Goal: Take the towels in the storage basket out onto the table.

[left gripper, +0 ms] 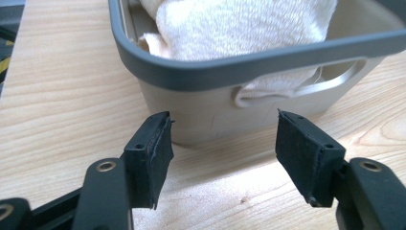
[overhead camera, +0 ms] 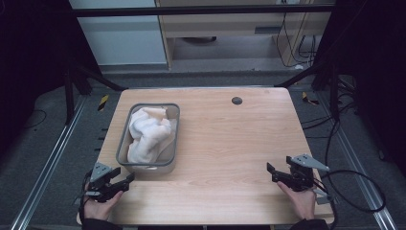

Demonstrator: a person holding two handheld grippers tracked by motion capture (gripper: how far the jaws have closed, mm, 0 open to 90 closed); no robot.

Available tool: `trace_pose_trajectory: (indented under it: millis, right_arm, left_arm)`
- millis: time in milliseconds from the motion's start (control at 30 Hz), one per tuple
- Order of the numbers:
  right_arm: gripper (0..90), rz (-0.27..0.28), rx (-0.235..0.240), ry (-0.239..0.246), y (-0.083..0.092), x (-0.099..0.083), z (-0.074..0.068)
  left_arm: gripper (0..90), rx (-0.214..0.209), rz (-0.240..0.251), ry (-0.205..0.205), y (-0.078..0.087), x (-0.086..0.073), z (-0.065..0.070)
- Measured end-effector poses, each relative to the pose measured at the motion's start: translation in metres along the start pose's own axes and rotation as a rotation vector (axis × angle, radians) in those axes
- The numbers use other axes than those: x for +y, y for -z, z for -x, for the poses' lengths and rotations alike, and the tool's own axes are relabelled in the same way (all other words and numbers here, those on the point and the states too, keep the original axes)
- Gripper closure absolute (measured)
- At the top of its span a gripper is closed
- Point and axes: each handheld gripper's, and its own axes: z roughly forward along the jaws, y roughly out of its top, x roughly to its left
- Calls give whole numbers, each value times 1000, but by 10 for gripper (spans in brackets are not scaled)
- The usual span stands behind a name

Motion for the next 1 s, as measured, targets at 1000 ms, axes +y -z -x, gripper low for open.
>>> trace_pose_trajectory:
  millis: [1000]
  right_arm:
    - [181,28,-13,93,10,-7,-5]
  left_arm:
    - [324,-42,111,-28,26,33,8]
